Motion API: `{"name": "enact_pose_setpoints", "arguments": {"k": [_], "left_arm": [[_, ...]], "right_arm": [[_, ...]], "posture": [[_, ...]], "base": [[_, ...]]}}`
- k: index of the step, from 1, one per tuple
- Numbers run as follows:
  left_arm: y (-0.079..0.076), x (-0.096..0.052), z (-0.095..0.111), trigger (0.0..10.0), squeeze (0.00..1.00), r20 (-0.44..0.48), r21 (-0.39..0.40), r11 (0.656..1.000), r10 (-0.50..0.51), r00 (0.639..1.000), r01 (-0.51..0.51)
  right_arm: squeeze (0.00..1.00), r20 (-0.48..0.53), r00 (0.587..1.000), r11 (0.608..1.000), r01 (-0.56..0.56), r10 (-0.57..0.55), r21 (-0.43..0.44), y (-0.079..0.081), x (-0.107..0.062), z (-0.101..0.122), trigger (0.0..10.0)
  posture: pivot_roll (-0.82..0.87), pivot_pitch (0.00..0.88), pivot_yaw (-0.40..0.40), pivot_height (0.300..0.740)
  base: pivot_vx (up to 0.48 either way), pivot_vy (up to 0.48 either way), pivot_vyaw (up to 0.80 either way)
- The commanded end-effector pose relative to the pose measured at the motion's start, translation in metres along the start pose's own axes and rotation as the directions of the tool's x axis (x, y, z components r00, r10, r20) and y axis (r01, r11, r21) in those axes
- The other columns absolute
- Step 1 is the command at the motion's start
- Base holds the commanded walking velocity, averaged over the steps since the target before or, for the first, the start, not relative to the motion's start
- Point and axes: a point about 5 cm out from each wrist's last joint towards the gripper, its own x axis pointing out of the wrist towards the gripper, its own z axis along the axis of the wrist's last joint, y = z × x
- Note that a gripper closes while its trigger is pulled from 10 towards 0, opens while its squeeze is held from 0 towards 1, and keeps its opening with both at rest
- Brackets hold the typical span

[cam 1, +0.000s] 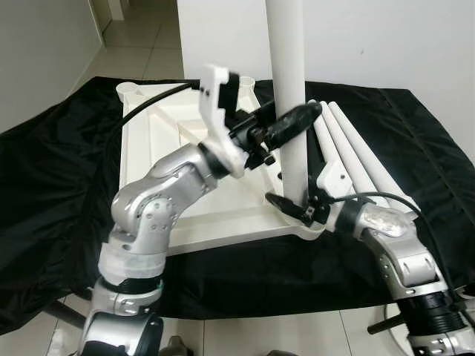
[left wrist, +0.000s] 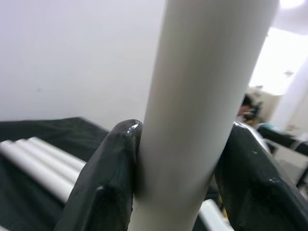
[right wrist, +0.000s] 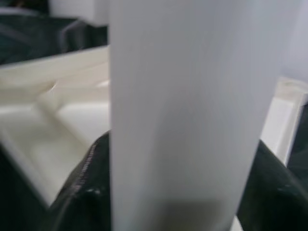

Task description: Building children table

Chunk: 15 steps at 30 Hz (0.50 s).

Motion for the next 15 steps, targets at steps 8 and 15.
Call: {"name": "enact_pose_setpoints", "arguments": {"k": [8,15], "left_arm": [[0.016,0.019,0.006,10.0,0.0,-0.074,0.157,0.974,0.174,0.982,-0.161],[0.026,0.033,0.02,10.0,0.0,-0.057,0.234,0.932,0.296,0.953,-0.276]], "right_arm": [[1.0,-0.001,0.98,0.98,0.197,-0.197,-0.002,-0.014,0.012,0.001,10.0],[0.0,-0.005,0.952,0.951,0.307,-0.307,-0.026,-0.018,0.021,0.003,10.0]], "posture": [[-0.06,0.0,-0.012,0.74],[-0.08,0.0,-0.006,0.74]], "base": [[0.0,0.0,0.0],[0.0,0.0,0.0]]}}
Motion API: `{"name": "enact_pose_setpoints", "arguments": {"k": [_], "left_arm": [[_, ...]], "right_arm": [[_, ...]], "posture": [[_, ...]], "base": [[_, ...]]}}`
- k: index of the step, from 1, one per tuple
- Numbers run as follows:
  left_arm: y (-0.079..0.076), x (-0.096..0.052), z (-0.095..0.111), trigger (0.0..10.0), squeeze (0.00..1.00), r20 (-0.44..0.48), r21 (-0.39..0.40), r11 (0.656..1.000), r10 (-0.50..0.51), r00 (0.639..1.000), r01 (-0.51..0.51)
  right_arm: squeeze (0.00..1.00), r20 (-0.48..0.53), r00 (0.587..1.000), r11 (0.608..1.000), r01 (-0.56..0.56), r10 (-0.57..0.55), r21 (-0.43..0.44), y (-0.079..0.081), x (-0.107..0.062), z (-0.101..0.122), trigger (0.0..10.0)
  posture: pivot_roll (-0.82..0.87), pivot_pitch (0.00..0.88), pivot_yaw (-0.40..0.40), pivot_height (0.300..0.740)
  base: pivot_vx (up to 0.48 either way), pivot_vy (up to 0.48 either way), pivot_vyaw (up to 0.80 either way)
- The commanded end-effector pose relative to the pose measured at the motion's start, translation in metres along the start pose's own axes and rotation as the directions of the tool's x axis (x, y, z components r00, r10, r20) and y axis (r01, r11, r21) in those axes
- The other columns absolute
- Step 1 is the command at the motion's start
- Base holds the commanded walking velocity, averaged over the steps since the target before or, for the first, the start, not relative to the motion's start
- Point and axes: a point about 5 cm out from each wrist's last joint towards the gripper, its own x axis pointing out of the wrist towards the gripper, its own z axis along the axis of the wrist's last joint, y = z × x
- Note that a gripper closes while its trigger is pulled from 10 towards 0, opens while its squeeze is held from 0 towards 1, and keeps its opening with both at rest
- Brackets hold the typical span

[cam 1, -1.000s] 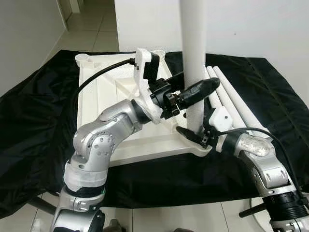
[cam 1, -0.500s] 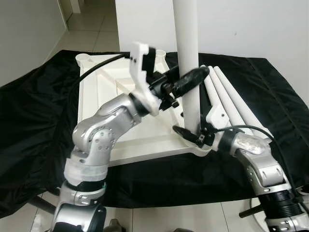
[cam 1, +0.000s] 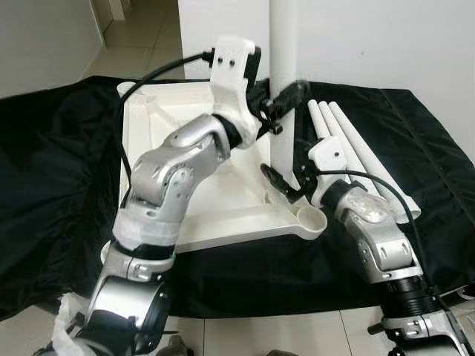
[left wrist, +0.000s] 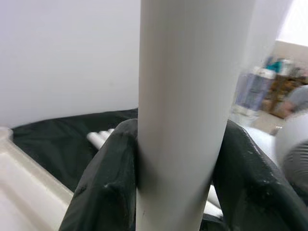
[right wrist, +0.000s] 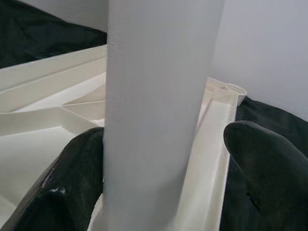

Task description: Building children table

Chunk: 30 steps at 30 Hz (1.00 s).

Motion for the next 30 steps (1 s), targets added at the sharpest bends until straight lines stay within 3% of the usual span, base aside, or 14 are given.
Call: {"name": "enact_pose_setpoints", "arguments": {"k": [1,6,9,16,30], "left_arm": [[0.0,0.005,0.008,10.0,0.0,0.015,0.036,0.999,0.029,0.999,-0.029],[0.005,0.011,0.015,10.0,0.0,0.012,0.047,0.992,0.115,0.993,-0.116],[0.004,0.019,0.022,10.0,0.0,0.033,0.069,0.98,0.183,0.983,-0.185],[-0.003,0.028,0.033,10.0,0.0,0.067,0.087,0.973,0.207,0.976,-0.212],[-0.007,0.034,0.036,10.0,0.0,0.076,0.054,0.974,0.216,0.973,-0.22]], "right_arm": [[0.0,-0.007,0.999,0.999,0.043,-0.043,-0.002,-0.003,0.002,0.0,10.0],[0.0,-0.001,0.993,0.993,0.116,-0.116,-0.002,0.0,0.011,0.003,10.0],[0.0,-0.011,0.972,0.971,0.235,-0.235,0.04,0.0,0.024,0.002,10.0],[0.0,-0.018,0.922,0.921,0.388,-0.387,0.024,0.001,0.041,0.003,10.0],[0.0,0.045,0.9,0.899,0.436,-0.434,-0.035,0.001,0.059,0.012,10.0]], "posture": [[-0.08,0.0,-0.006,0.74],[-0.08,0.0,-0.007,0.74],[-0.07,0.0,-0.012,0.74],[-0.07,0.0,-0.009,0.74],[-0.06,0.0,-0.02,0.74]], "base": [[0.0,0.0,0.0],[0.0,0.0,0.0],[0.0,0.0,0.0],[0.0,0.0,0.0],[0.0,0.0,0.0]]}}
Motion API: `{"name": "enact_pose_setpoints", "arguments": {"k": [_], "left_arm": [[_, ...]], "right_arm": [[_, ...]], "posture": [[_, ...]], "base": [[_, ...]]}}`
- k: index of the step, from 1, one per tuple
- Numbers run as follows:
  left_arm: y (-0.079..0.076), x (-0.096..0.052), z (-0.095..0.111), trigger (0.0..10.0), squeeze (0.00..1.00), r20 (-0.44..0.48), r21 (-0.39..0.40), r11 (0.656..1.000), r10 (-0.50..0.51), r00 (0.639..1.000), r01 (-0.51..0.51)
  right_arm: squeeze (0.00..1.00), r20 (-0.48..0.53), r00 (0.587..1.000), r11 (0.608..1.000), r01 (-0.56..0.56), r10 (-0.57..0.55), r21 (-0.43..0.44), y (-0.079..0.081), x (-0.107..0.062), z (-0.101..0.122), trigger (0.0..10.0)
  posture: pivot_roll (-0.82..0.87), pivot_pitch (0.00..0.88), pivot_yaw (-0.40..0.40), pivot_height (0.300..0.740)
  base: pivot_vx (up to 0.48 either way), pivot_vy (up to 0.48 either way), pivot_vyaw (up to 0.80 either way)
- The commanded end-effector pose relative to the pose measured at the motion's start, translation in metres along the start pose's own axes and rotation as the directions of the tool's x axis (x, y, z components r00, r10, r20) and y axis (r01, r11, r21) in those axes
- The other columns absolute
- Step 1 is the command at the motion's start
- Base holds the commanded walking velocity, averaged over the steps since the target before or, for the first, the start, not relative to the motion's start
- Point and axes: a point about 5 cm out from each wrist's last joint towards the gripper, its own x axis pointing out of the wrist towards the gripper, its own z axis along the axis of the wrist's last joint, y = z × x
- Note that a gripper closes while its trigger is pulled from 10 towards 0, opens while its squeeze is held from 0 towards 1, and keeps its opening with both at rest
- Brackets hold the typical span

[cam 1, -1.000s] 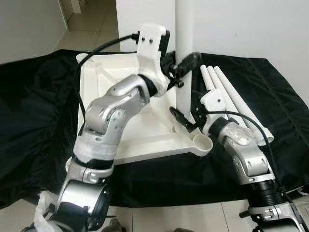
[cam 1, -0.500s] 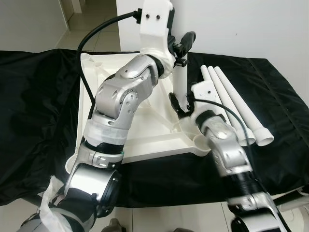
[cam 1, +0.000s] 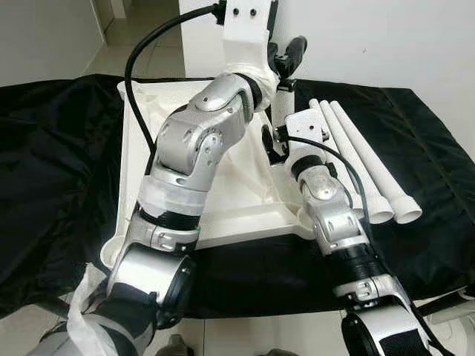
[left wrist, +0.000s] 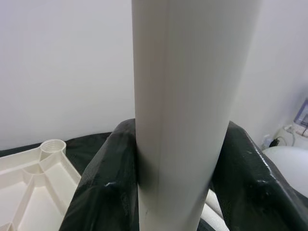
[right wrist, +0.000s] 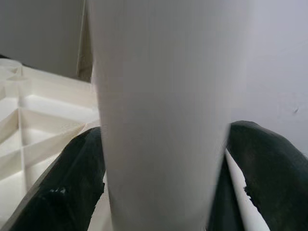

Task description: Building children table

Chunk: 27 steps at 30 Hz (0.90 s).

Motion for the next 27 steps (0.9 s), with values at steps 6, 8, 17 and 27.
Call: {"name": "enact_pose_setpoints", "arguments": {"k": [6,8,17,27], "left_arm": [[-0.0033,0.0033,0.0094,10.0,0.0,0.033,0.005,1.0,0.019,0.999,-0.019],[-0.0036,0.0035,0.0097,10.0,0.0,0.034,0.005,1.0,0.017,0.999,-0.017],[-0.0048,0.0033,0.0115,10.0,0.0,0.04,0.005,1.0,0.01,0.999,-0.01],[-0.0104,0.004,0.0145,10.0,0.0,0.047,0.025,0.999,-0.032,0.998,0.031]], "right_arm": [[0.0,0.011,1.0,1.0,0.013,-0.013,-0.02,0.0025,0.005,-0.0003,9.8],[0.0,0.013,1.0,1.0,0.016,-0.016,-0.023,0.0026,0.0057,-0.0005,6.2],[0.0,-0.007,1.0,1.0,0.018,-0.018,-0.013,0.0052,0.006,-0.0059,0.0],[0.0,-0.017,0.999,0.999,0.043,-0.042,0.005,0.0049,0.0077,-0.0089,10.0]], "posture": [[-0.06,0.0,-0.019,0.74],[-0.06,0.0,-0.019,0.74],[-0.06,0.0,-0.01,0.74],[-0.05,0.0,-0.008,0.74]], "base": [[0.0,0.0,0.0],[0.0,0.0,0.0],[0.0,0.0,0.0],[0.0,0.0,0.0]]}}
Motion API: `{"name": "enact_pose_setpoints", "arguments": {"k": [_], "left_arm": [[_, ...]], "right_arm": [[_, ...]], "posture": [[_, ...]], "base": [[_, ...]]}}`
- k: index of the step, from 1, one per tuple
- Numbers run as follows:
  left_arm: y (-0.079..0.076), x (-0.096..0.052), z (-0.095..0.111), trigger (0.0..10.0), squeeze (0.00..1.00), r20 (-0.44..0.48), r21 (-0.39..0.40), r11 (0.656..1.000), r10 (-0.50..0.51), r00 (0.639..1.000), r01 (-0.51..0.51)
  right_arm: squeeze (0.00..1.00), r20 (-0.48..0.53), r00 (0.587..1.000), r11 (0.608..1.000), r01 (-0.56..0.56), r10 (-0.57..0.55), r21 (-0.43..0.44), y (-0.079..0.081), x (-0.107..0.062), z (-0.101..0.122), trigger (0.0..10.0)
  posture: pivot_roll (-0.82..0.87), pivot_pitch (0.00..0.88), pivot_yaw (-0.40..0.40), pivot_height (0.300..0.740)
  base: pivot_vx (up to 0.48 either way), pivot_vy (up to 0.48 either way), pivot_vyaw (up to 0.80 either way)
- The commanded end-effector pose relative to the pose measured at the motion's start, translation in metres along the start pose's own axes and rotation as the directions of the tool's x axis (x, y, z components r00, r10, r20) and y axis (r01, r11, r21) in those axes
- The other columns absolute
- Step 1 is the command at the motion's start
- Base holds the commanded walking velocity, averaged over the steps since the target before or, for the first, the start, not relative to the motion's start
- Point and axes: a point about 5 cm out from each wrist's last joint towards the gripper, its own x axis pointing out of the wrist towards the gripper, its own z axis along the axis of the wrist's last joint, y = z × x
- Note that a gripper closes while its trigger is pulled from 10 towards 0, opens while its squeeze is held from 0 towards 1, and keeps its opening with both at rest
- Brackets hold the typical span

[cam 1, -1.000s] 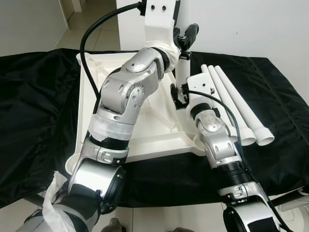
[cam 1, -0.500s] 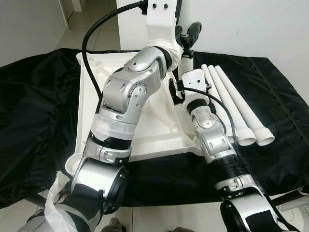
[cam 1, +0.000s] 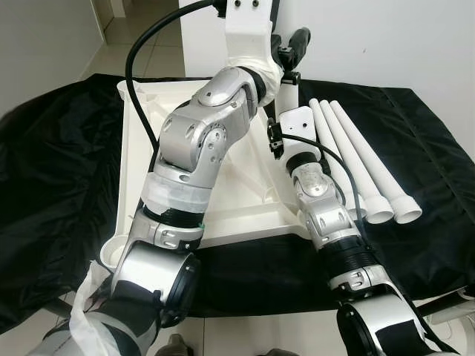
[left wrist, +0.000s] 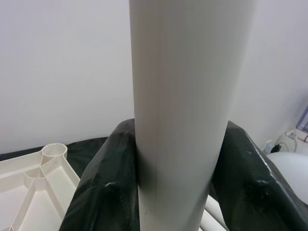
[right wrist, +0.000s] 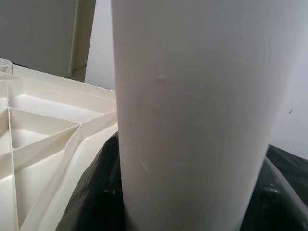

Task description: Building children table

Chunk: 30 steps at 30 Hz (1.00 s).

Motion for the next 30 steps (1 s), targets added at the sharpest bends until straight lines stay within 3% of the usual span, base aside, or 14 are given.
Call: {"name": "enact_pose_setpoints", "arguments": {"k": [1,7,8,9,10,15,16,19,20,27,30], "left_arm": [[-0.009,0.002,0.009,10.0,0.0,0.027,0.027,0.998,-0.053,0.998,0.053],[-0.015,0.001,0.01,10.0,0.0,0.033,0.055,0.994,-0.098,0.995,0.096],[-0.017,0.001,0.01,10.0,0.71,0.039,0.047,0.993,-0.109,0.993,0.107],[-0.017,0.001,0.01,10.0,0.71,0.039,0.047,0.993,-0.109,0.993,0.107],[-0.018,0.001,0.009,10.0,1.0,0.046,0.031,0.992,-0.127,0.991,0.126],[-0.023,-0.001,0.011,10.0,1.0,0.073,0.028,0.985,-0.173,0.982,0.171],[-0.025,-0.002,0.012,10.0,0.29,0.085,0.033,0.984,-0.18,0.98,0.177],[-0.026,-0.003,0.013,10.0,0.29,0.094,0.037,0.983,-0.184,0.978,0.181],[-0.028,-0.005,0.015,10.0,0.0,0.109,0.036,0.981,-0.195,0.975,0.192],[-0.033,-0.011,0.018,10.0,0.0,0.158,-0.019,0.977,-0.207,0.966,0.212],[-0.029,-0.008,0.001,10.0,0.0,0.104,-0.052,0.987,-0.149,0.983,0.155]], "right_arm": [[0.0,-0.01,1.0,1.0,0.013,-0.013,0.009,-0.001,0.002,-0.001,10.0],[0.0,-0.015,1.0,1.0,0.022,-0.021,0.018,-0.001,0.003,-0.001,10.0],[0.0,-0.017,1.0,0.999,0.025,-0.024,0.023,-0.001,0.003,-0.002,10.0],[0.0,-0.017,1.0,0.999,0.025,-0.024,0.023,-0.001,0.003,-0.002,10.0],[0.0,-0.017,1.0,0.999,0.027,-0.026,0.025,-0.001,0.003,-0.002,10.0],[0.0,-0.028,0.998,0.997,0.052,-0.05,0.05,-0.005,0.004,-0.002,10.0],[0.0,-0.03,0.998,0.997,0.058,-0.056,0.054,-0.006,0.005,-0.002,10.0],[0.0,-0.031,0.998,0.996,0.062,-0.061,0.057,-0.007,0.005,-0.002,10.0],[0.0,-0.033,0.997,0.996,0.067,-0.066,0.06,-0.007,0.005,-0.002,10.0],[0.0,-0.045,0.992,0.986,0.119,-0.115,0.115,-0.016,0.003,-0.005,10.0],[0.0,-0.058,0.987,0.968,0.159,-0.15,0.193,-0.024,0.0,-0.007,10.0]], "posture": [[-0.05,0.0,-0.008,0.74],[-0.05,0.0,-0.008,0.74],[-0.05,0.0,-0.008,0.74],[-0.05,0.0,-0.008,0.74],[-0.05,0.0,-0.008,0.74],[-0.05,0.0,-0.01,0.74],[-0.05,0.0,-0.01,0.74],[-0.05,0.0,-0.012,0.74],[-0.05,0.0,-0.012,0.74],[-0.05,0.0,-0.012,0.74],[-0.05,0.0,-0.013,0.74]], "base": [[0.0,0.0,0.0],[0.0,0.0,0.0],[0.0,0.0,0.0],[0.0,0.0,0.0],[0.0,0.0,0.0],[0.0,0.0,0.0],[0.0,0.0,0.0],[0.0,0.0,0.0],[0.0,0.0,0.0],[0.0,0.0,0.0],[0.0,0.0,0.0]]}}
